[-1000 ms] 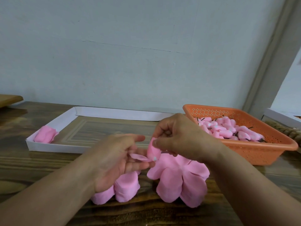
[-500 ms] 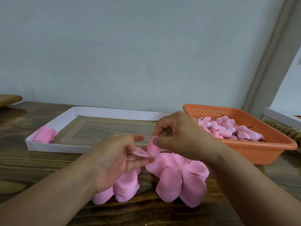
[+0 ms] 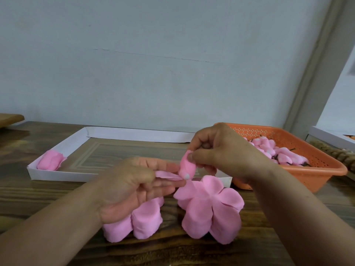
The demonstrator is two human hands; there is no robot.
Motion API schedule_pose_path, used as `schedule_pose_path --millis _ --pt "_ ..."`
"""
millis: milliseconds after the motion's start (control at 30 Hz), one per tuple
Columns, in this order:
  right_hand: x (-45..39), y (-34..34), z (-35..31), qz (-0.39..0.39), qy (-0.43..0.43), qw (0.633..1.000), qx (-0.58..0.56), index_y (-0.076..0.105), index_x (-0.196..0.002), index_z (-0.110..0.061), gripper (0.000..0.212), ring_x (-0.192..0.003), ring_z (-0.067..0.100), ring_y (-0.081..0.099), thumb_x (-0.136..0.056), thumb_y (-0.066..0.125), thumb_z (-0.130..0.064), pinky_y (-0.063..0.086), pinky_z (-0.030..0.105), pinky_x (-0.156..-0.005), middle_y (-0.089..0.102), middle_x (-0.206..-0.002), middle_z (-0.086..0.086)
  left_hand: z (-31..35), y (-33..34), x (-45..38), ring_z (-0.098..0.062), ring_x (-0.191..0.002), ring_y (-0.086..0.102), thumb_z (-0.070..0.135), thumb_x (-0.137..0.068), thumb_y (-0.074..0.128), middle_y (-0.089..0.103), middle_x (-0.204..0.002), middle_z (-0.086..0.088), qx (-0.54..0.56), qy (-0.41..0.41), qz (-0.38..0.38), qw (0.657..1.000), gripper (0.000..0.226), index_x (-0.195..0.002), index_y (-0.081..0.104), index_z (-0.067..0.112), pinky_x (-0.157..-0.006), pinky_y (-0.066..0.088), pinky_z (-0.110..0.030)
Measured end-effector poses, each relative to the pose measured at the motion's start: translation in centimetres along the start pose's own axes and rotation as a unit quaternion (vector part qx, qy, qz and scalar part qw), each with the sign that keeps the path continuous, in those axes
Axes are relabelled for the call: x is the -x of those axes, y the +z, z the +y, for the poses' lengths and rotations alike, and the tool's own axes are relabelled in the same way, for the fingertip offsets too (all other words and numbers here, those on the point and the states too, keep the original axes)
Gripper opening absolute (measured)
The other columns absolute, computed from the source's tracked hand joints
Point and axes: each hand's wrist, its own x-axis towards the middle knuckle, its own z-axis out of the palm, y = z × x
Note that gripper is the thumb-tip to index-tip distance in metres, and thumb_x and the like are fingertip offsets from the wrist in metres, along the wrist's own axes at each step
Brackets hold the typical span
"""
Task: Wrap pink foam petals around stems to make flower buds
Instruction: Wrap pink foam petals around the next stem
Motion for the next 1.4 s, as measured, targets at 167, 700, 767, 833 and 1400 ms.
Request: schedule_pose_path --millis 167,700,767,833,1400 --pt "0.2 -0.3 -0.2 -0.005 0.005 0.999 -0.046 0.064 -0.063 -0.007 0.018 -0.038 0.014 0.043 -0.077 0.066 0.004 0.037 0.026 -0.046 0.055 -0.045 0.003 0.0 0.7 0.1 -0.016 -0.084 0.073 -0.009 -0.064 0.071 0.075 -0.091 -0.014 -0.063 0.042 0.032 0.997 0.026 -0.077 0.078 0.012 -0.064 0.055 -0.018" --pt "0.2 0.9 -0.3 -0.06 0.015 0.997 -0.053 0.064 -0.068 0.0 0.012 -0.033 0.009 0.042 -0.078 0.062 0.007 0.037 0.017 -0.039 0.054 -0.043 0.002 0.1 0.3 0.5 -0.014 -0.073 0.066 0.021 -0.068 0.083 0.074 -0.08 -0.005 -0.231 0.114 0.004 0.966 0.013 -0.078 0.078 0.026 -0.072 0.052 -0.031" --pt "0.2 0.9 -0.3 -0.064 0.019 0.996 -0.053 0.063 -0.066 -0.004 0.017 -0.033 0.008 0.042 -0.078 0.062 0.008 0.036 0.017 -0.039 0.054 -0.044 0.003 0.2 0.2 0.6 -0.013 -0.071 0.064 0.024 -0.067 0.078 0.073 -0.08 -0.003 -0.237 0.113 -0.021 0.965 0.013 -0.08 0.079 0.024 -0.071 0.05 -0.028" --pt "0.2 1.0 -0.3 -0.066 0.023 0.996 -0.054 0.063 -0.066 -0.004 0.017 -0.033 0.009 0.042 -0.078 0.062 0.008 0.036 0.018 -0.039 0.054 -0.045 0.004 0.2 0.1 0.5 -0.013 -0.071 0.064 0.025 -0.066 0.076 0.072 -0.08 -0.001 -0.238 0.108 -0.036 0.964 0.016 -0.081 0.079 0.022 -0.07 0.05 -0.026" --pt "0.2 1.6 -0.2 -0.087 0.039 0.994 -0.055 0.063 -0.073 0.003 0.012 -0.033 0.007 0.045 -0.08 0.055 0.008 0.039 0.017 -0.041 0.054 -0.041 -0.003 -0.3 0.3 0.0 -0.026 -0.056 0.065 0.027 -0.064 0.072 0.068 -0.067 -0.018 -0.194 0.104 0.071 0.973 0.032 -0.084 0.051 0.013 -0.049 0.051 -0.027"
